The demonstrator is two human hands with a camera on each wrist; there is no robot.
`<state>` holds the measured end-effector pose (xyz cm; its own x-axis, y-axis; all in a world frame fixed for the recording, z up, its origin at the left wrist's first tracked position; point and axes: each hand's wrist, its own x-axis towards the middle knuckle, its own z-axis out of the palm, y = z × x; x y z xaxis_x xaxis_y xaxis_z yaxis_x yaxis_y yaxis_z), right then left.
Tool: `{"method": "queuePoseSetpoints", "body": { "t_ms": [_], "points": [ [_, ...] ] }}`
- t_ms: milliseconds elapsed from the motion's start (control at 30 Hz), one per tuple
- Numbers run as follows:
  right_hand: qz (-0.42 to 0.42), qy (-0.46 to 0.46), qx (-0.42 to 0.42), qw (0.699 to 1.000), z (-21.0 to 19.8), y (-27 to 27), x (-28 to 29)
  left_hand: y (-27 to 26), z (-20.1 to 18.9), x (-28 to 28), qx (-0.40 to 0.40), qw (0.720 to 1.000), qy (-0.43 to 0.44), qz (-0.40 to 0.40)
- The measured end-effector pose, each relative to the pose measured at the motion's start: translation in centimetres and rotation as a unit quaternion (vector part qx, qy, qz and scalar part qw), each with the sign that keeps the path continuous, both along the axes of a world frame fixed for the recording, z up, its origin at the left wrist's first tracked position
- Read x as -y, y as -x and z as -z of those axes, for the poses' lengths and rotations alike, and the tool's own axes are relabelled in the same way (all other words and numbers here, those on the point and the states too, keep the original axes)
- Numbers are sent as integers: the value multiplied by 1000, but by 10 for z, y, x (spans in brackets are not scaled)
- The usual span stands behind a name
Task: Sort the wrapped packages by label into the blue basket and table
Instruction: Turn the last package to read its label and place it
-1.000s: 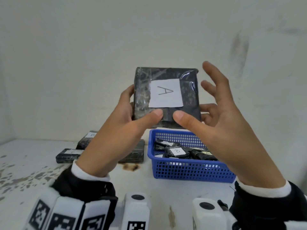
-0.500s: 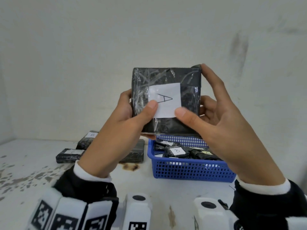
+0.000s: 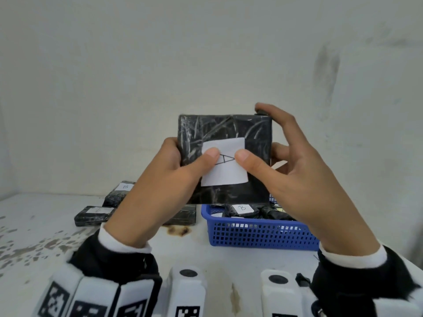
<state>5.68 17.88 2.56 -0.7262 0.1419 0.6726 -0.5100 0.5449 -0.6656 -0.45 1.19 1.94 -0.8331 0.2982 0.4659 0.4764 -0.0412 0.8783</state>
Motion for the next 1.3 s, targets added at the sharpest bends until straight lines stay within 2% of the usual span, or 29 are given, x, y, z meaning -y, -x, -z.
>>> {"method": "queuePoseSetpoints", "body": {
  "t_ms": [400, 500, 700, 867, 1000, 1167, 1300],
  "points": [
    [-10, 10, 17, 1000, -1, -2, 2, 2, 3, -3, -15, 1000, -12, -24],
    [-3, 10, 6, 1000, -2, -2, -1, 1, 2, -3, -39, 999, 12, -11],
    [11, 68, -15, 998, -3, -2, -12, -1, -1, 5, -44, 993, 92, 60],
    [45, -15, 11, 999, -2, 1, -18, 2, 0, 6, -58, 996, 52, 34],
    [58, -78, 47, 994, -4, -3, -18, 5, 0, 7, -123, 992, 9, -25],
    [-2, -35, 39, 999, -7, -6, -7, 2, 1, 3, -188, 981, -16, -47],
    [-3, 17, 44, 999, -7, -4, -4, -2, 0, 1, -126, 992, -15, -23]
  ]
}}
